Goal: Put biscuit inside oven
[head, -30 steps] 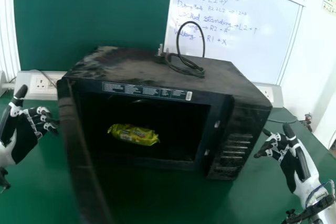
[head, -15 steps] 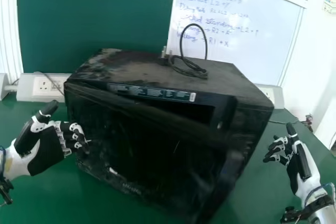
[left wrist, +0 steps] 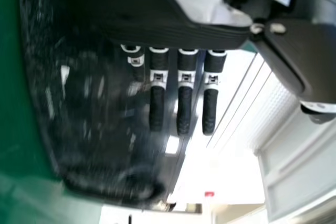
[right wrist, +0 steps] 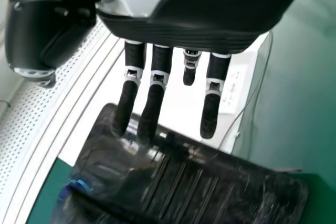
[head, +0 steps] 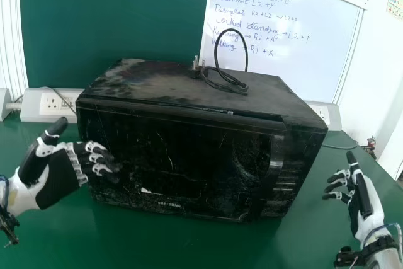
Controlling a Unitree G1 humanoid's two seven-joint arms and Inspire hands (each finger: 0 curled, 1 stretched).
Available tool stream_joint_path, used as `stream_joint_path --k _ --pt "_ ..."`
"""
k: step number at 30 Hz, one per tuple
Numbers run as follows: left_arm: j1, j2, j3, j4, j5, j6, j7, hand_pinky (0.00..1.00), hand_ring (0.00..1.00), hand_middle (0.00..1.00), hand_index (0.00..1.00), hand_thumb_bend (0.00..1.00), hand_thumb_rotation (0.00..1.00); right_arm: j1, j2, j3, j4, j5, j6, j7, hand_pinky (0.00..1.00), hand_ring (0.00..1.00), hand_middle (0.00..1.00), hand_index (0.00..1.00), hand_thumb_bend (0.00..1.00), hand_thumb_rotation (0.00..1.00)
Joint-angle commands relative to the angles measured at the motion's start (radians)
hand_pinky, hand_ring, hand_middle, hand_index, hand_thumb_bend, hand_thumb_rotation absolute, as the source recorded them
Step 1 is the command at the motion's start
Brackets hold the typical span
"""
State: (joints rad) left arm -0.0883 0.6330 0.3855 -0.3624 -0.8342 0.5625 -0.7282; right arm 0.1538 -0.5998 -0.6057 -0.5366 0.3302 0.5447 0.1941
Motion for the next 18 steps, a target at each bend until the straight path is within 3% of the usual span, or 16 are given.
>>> stream_joint_path --k 1,7,18 --pt "0.003 -0.023 0.001 0.04 0.025 -0.04 0.001 0.46 0.59 0.64 0.62 1.0 1.0 -0.013 0.01 0.009 -0.013 -0.011 0.006 -0.006 0.44 0.3 0.31 0.36 0.81 1.0" --pt "0.004 -0.053 0.005 0.124 0.06 -0.097 -0.001 0.6 0.68 0.71 0.71 1.0 0.99 -0.019 0.016 0.018 -0.011 -0.024 0.014 -0.005 0.42 0.3 0.31 0.36 0.82 1.0" --pt "-0.006 -0.066 0.006 0.183 0.084 -0.138 -0.004 0.65 0.72 0.74 0.76 1.0 1.0 -0.034 0.033 0.028 0.029 -0.039 -0.004 0.001 0.39 0.29 0.32 0.37 0.8 1.0"
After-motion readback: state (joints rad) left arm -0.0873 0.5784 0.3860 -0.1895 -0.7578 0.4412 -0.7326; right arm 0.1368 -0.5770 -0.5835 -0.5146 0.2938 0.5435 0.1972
